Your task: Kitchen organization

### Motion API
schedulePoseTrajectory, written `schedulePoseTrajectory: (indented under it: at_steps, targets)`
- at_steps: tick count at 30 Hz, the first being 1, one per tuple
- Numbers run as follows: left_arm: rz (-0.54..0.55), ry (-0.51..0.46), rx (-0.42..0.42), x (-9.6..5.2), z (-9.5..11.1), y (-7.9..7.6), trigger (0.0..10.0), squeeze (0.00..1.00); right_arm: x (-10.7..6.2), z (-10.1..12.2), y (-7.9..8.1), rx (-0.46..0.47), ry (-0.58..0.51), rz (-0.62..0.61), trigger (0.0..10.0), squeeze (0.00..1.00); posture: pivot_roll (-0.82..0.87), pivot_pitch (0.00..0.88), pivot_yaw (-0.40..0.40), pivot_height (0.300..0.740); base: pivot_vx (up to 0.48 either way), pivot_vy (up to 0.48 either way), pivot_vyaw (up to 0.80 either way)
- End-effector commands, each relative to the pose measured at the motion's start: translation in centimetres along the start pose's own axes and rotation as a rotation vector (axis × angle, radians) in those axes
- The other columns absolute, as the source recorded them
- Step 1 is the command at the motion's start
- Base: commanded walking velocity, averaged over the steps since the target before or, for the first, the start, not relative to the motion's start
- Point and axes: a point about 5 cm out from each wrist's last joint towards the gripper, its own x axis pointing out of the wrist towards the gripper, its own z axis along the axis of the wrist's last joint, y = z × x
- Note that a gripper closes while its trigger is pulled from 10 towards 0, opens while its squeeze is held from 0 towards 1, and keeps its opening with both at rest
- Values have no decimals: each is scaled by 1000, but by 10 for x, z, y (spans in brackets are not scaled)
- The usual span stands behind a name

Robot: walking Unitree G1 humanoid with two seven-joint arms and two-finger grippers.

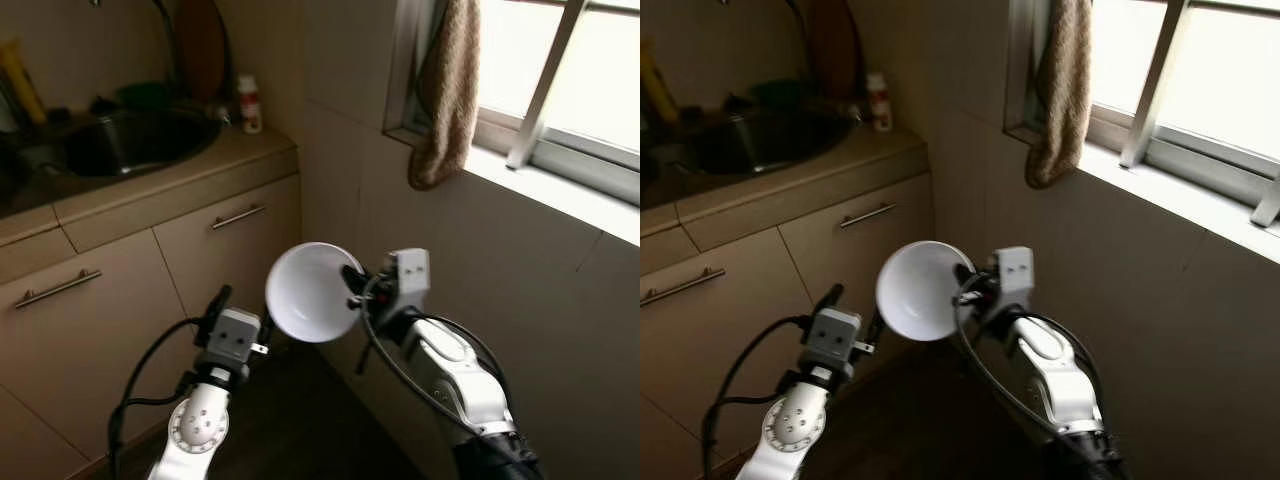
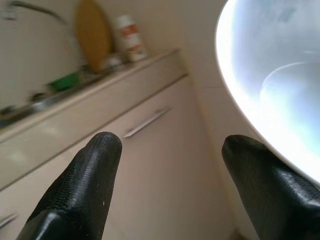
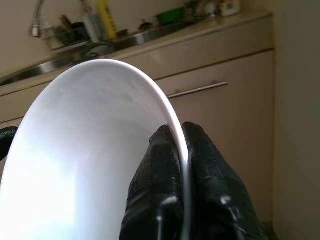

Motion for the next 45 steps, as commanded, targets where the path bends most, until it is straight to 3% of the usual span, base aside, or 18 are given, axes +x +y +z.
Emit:
schedulePoseTrajectory:
  at_steps: [1, 9, 29, 32, 34, 35, 36, 37, 41, 45]
  targets:
    - [-24, -32, -24, 2, 7, -9, 10000, 0, -3, -2, -5, -18, 8, -15, 0, 0, -33, 0, 13, 740, 251, 0, 800]
    - [-24, -48, -28, 5, 9, -7, 10000, 0, -3, -3, -3, -73, 7, -7, 0, 0, -33, 0, 14, 740, 341, 0, 800]
    - [-17, -87, -28, 10, 18, -7, 10000, 0, -2, 1, -3, -102, -21, -8, 0, 0, -36, 0, 13, 740, 430, 0, 800]
    - [4, -136, -12, 14, 30, -2, 10000, 0, 0, 21, -1, -71, -121, -21, 0, 0, -33, 0, 12, 740, 407, 0, 800]
    - [30, -178, -11, 18, 41, 5, 10000, 0, 1, 48, 1, -35, -245, -36, 0, 0, -32, 0, 12, 740, 360, 0, 800]
    - [30, -178, -11, 18, 41, 5, 10000, 0, 1, 48, 1, -35, -245, -36, 0, 0, -32, 0, 12, 740, 360, 0, 800]
    - [42, -205, -12, 21, 48, 8, 10000, 0, 1, 66, 4, -3, -318, -29, 0, 0, -31, 0, 12, 740, 334, 0, 800]
    - [55, -265, 0, 26, 64, 14, 10000, 0, 0, 99, 9, 64, -449, -1, 0, 0, -33, 0, 14, 740, 311, 0, 800]
    - [76, -320, -1, 31, 79, 21, 10000, 0, 0, 119, 15, 50, -500, 39, 0, 0, -37, 0, 15, 740, 313, 0, 800]
    - [83, -345, -4, 34, 88, 22, 10000, 0, 2, 115, 17, 24, -481, 48, 0, 0, -30, 0, 11, 740, 312, 0, 800]
